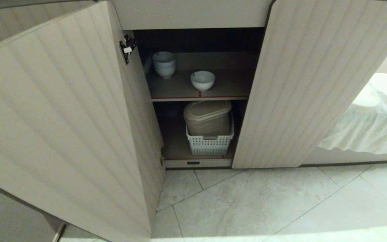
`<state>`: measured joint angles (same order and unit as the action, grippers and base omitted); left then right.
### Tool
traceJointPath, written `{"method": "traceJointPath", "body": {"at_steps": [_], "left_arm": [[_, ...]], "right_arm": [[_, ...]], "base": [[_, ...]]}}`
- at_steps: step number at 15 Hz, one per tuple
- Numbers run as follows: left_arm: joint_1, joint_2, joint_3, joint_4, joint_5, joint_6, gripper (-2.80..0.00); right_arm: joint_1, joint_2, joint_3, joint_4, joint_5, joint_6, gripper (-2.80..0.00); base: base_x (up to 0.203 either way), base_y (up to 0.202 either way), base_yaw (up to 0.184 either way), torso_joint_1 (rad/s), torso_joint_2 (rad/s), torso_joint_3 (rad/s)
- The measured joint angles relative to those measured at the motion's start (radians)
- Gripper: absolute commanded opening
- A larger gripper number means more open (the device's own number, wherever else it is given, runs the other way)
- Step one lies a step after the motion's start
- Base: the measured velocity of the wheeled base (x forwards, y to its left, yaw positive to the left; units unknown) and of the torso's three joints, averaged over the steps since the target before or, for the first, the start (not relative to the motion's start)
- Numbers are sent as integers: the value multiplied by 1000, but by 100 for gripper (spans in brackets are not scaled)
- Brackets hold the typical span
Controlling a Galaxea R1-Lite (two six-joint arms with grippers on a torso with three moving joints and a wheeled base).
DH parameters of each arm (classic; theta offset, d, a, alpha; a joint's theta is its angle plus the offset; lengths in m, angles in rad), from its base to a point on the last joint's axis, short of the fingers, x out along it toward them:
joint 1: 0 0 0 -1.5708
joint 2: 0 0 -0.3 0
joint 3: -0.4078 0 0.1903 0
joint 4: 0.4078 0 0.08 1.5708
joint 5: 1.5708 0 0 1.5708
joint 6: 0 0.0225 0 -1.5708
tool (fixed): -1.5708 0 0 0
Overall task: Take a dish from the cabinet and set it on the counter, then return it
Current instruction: Close the cabinet door
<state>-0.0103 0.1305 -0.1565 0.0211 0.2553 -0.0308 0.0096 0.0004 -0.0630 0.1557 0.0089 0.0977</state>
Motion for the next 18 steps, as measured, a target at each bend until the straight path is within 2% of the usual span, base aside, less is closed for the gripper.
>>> {"method": "traceJointPath", "body": {"at_steps": [5,8,12,14,18], "left_arm": [[-54,115,-76,-3,-10,-100,-280],[-131,147,-88,-2,-7,-147,-280],[-196,195,-93,-7,-4,-269,-280],[-201,225,-93,-39,-4,-291,-280],[-199,332,-94,-176,-2,-294,-280]], "right_arm": [[0,0,0,0,0,0,-280],[0,0,0,0,0,0,-280],[0,0,0,0,0,0,-280],[0,0,0,0,0,0,-280],[1,0,0,0,0,0,-280]], "base": [[0,0,0,0,0,0],[0,0,0,0,0,0],[0,0,0,0,0,0],[0,0,0,0,0,0],[0,0,0,0,0,0]]}}
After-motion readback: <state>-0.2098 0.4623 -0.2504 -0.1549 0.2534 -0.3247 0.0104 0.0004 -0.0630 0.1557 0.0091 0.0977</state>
